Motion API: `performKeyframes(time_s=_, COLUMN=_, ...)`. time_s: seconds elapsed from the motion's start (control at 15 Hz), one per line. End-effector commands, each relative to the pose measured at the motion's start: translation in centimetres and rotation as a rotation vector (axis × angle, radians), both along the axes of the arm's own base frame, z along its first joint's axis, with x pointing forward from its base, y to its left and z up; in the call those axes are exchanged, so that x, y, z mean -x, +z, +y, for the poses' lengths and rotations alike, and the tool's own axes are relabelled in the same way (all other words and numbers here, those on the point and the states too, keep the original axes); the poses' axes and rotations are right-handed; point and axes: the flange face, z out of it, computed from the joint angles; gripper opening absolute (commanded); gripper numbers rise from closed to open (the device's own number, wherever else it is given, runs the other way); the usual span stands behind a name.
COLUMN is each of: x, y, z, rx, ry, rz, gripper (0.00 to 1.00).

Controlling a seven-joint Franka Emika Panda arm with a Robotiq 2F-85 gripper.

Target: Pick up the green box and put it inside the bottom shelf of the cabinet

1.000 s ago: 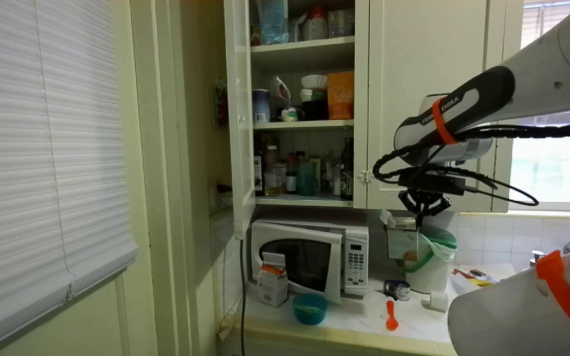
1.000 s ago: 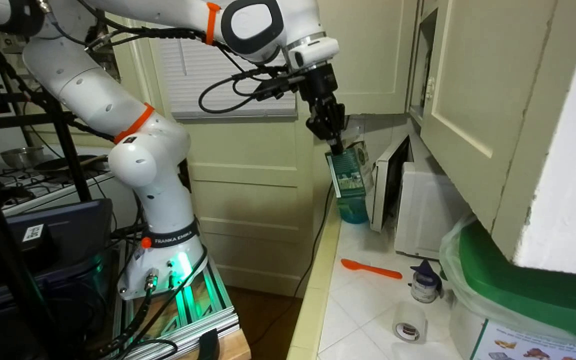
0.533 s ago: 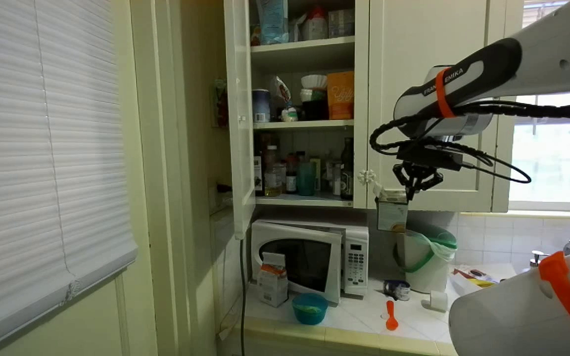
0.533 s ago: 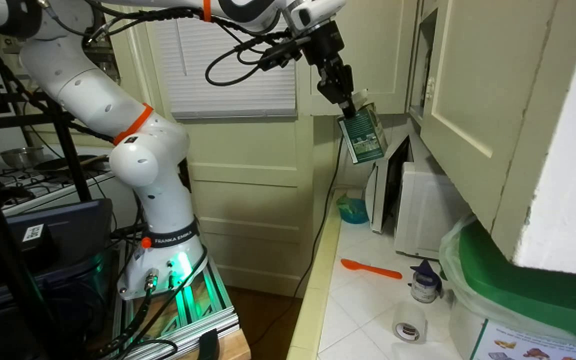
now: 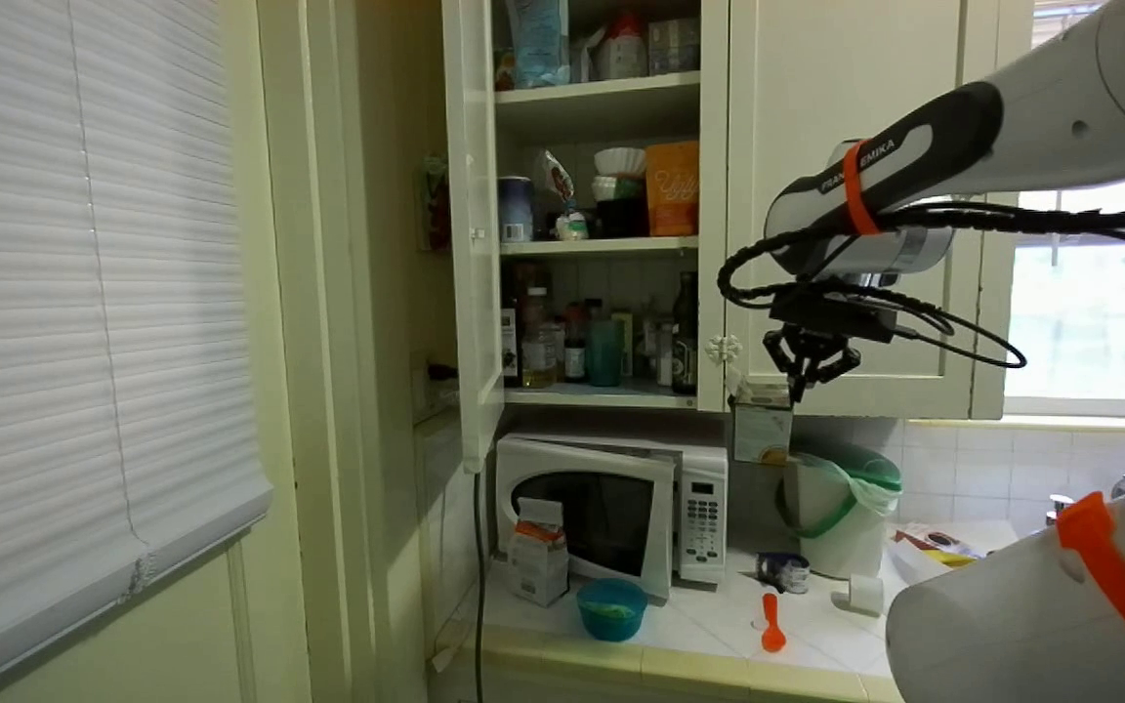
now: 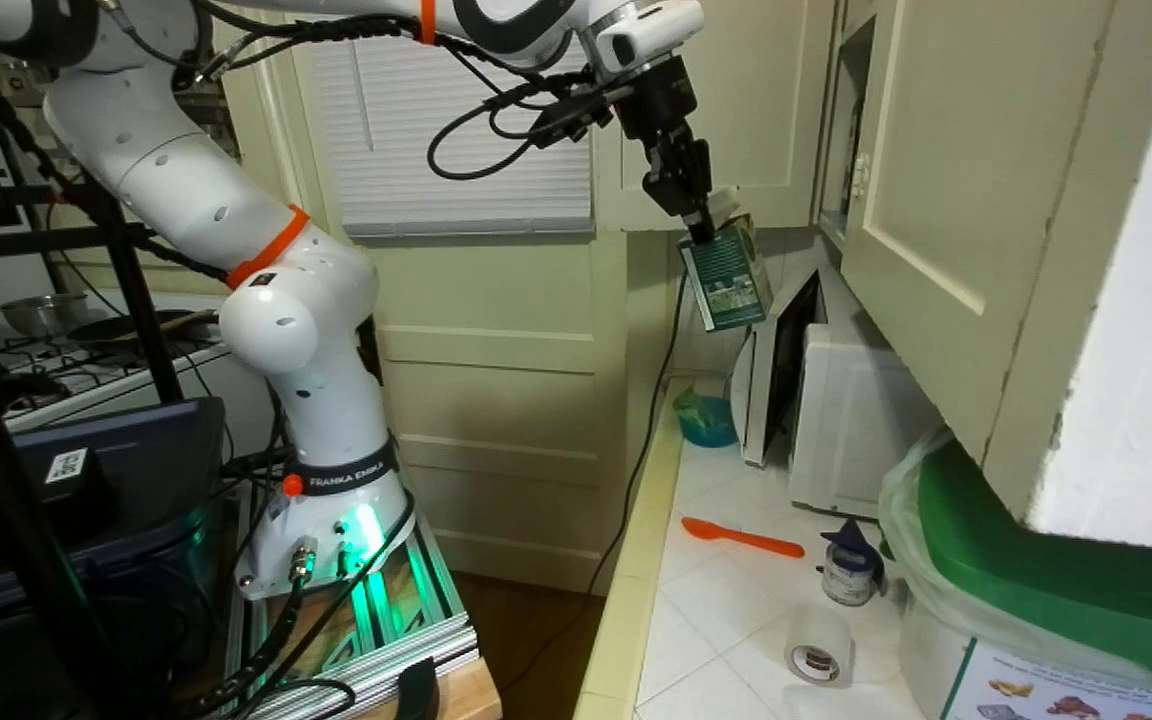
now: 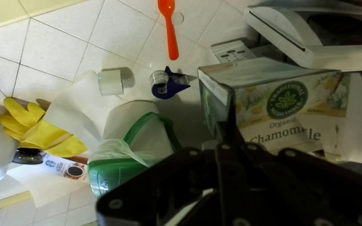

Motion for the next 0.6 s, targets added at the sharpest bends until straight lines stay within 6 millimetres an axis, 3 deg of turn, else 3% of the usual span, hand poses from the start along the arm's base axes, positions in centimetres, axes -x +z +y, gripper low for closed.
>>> performKeyframes(time_s=0.0, x=-2.5, y=1.0, z=0.2, rx=-0.059, ry=-0.032, rz=-0.021, gripper=0.00)
performKeyframes(time_s=0.53, x=-6.6, y=3.1, z=2.4, rx=-0.242, ry=-0.263, rz=-0.057, gripper=0.00)
